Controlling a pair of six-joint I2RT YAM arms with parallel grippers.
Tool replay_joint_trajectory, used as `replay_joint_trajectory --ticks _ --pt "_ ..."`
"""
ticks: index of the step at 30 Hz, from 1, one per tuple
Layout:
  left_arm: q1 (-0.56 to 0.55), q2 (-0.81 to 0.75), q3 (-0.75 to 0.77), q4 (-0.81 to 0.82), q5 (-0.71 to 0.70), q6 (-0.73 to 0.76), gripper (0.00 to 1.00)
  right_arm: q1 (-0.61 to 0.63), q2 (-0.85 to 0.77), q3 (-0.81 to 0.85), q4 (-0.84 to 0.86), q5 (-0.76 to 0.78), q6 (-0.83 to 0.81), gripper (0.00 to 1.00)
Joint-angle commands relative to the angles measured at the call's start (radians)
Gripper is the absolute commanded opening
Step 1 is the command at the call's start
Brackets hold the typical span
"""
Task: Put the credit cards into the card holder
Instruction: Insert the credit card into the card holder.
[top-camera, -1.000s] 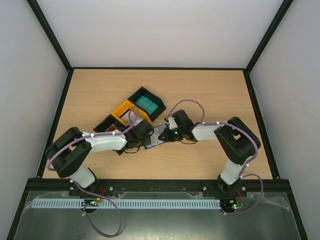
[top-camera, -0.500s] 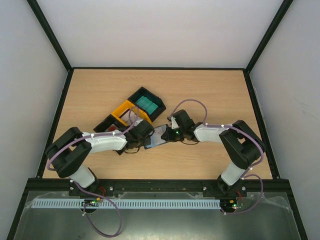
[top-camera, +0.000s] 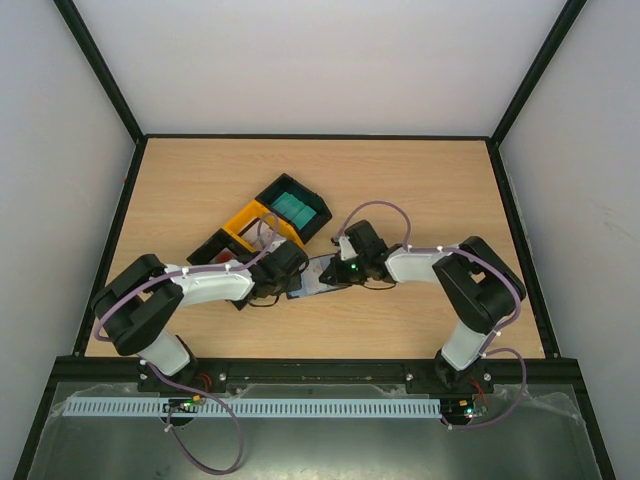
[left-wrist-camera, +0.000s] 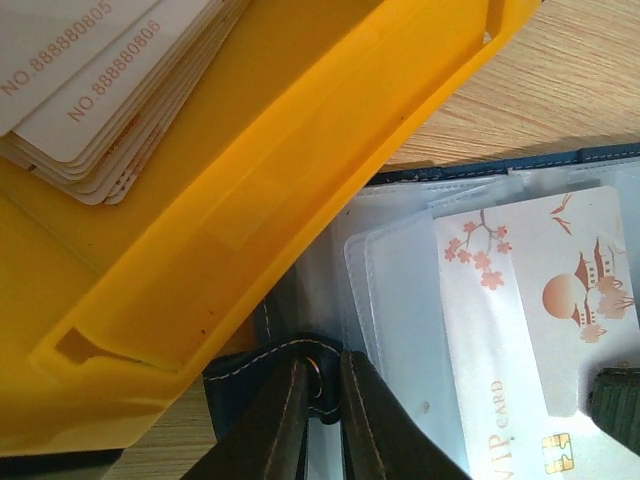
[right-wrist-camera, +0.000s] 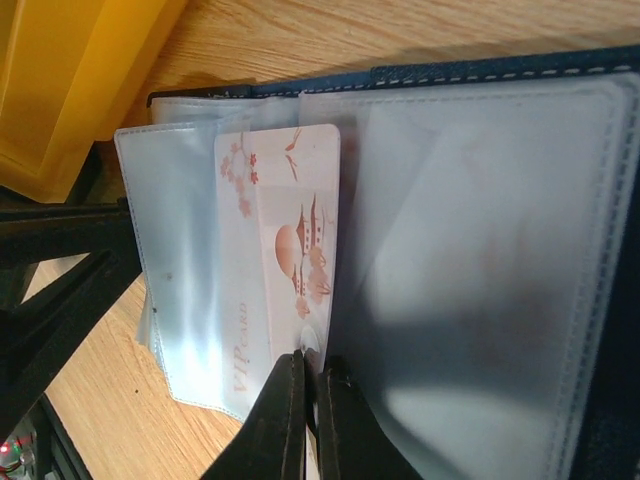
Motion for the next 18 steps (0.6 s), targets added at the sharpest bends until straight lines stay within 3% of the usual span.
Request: replay_joint_trajectory --ticks 1,11,18 --pt "-0.002 0.026 -0.028 -0.064 -0.004 -0.009 0.11 0.049 0.062 -0.028 -0.042 0.035 0.055 0.02" --pt "-0.003 0.017 -0.033 -0.062 0.002 -0.008 0.11 0.132 0.089 -0.002 0.068 0.087 0.168 0.11" --pt "-0.002 -0.018 -0.037 -0.072 0.001 -0.009 0.11 0.136 -0.011 0.009 -0.007 0.205 0.161 0.3"
